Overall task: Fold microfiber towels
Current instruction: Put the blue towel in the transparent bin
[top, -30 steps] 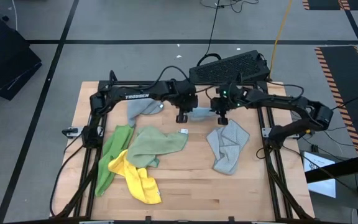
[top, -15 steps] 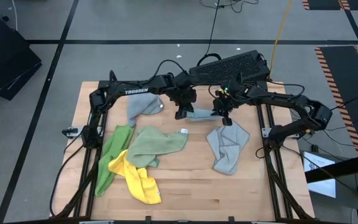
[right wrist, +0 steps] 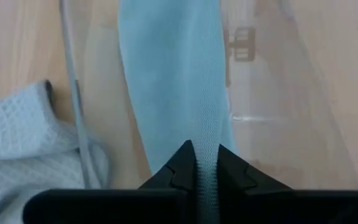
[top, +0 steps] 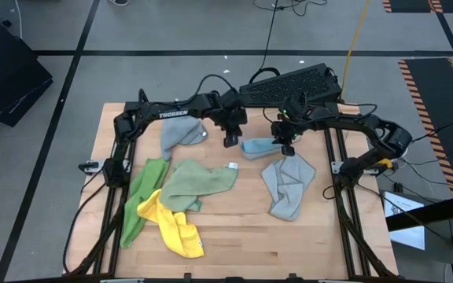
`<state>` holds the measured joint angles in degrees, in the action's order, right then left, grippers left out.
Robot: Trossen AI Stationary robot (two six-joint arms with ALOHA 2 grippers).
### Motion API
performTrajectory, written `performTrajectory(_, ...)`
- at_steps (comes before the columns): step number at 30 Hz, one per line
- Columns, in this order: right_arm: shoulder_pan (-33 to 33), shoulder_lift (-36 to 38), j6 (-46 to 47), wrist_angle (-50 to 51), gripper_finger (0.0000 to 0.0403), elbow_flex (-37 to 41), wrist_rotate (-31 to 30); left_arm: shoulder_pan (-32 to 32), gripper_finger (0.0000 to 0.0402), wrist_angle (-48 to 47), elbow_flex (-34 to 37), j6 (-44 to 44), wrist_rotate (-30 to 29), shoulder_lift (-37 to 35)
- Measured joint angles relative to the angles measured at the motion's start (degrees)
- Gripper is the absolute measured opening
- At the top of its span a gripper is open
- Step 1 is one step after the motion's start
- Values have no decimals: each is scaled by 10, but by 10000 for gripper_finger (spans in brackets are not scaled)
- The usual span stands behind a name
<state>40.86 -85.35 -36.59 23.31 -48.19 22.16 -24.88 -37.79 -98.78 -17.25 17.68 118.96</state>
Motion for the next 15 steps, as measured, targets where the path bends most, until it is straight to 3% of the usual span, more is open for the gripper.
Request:
performTrajectory(7, 0, 0, 17, -20, 49, 0, -2, 9, 41, 16, 0, -2, -5, 0)
performTrajectory(15, -19, 0, 30, -96, 113, -1, -89, 18, 42, 49, 0, -8, -28, 0)
